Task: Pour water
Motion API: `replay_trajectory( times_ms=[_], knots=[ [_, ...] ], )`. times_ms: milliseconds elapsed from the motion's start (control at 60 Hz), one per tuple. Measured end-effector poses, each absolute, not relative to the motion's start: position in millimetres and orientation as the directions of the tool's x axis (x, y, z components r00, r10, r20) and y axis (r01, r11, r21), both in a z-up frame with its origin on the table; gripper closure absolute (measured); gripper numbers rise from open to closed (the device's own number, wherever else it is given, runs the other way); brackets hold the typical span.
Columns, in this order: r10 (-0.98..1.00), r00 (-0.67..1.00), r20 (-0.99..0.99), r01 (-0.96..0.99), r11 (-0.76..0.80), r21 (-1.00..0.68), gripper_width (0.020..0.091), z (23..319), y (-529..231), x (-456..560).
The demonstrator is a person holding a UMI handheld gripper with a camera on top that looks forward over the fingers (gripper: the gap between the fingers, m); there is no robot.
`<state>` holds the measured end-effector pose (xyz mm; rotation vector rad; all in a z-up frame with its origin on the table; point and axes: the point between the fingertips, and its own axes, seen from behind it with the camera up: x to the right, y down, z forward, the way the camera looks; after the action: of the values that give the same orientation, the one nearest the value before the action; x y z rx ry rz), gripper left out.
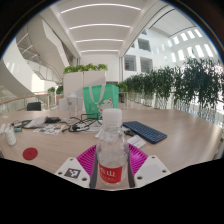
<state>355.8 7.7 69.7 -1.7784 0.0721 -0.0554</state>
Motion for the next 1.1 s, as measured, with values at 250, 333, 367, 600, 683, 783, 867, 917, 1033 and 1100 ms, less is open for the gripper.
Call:
replay_trajectory(
  times_ms=[250,333,367,600,683,783,867,917,1033,1100],
  knots=[
    [-0.134,0.99,-0.047,-0.077,-0.224,-0.972,0.0778,68.0,7.6,360.6],
    [-0.135,0.986,-0.096,-0.13,-0.267,-0.955,0.0777,70.0,5.8,351.7],
    [-0.135,0.988,-0.079,-0.113,-0.261,-0.959,0.0777,83.0,3.5,348.9],
    [-0.013,0.951,0.309,0.301,-0.19,-0.935,0.078,227.2,11.0,239.4],
    [0.044,0.85,0.524,0.524,-0.172,-0.835,0.0782,253.8,17.9,170.7],
    [0.111,0.604,0.789,0.797,-0.11,-0.594,0.078,244.8,38.4,83.8],
    [0.157,0.32,0.934,0.947,-0.068,-0.313,0.078,232.7,43.5,20.2],
    [0.191,0.181,0.965,0.983,-0.055,-0.173,0.0781,209.9,48.5,-10.9],
    [0.235,-0.181,0.955,0.983,0.03,0.179,0.0782,176.1,52.1,-54.8],
    [0.212,-0.361,0.908,0.932,0.059,0.357,0.0779,171.0,58.8,-59.3]
  ],
)
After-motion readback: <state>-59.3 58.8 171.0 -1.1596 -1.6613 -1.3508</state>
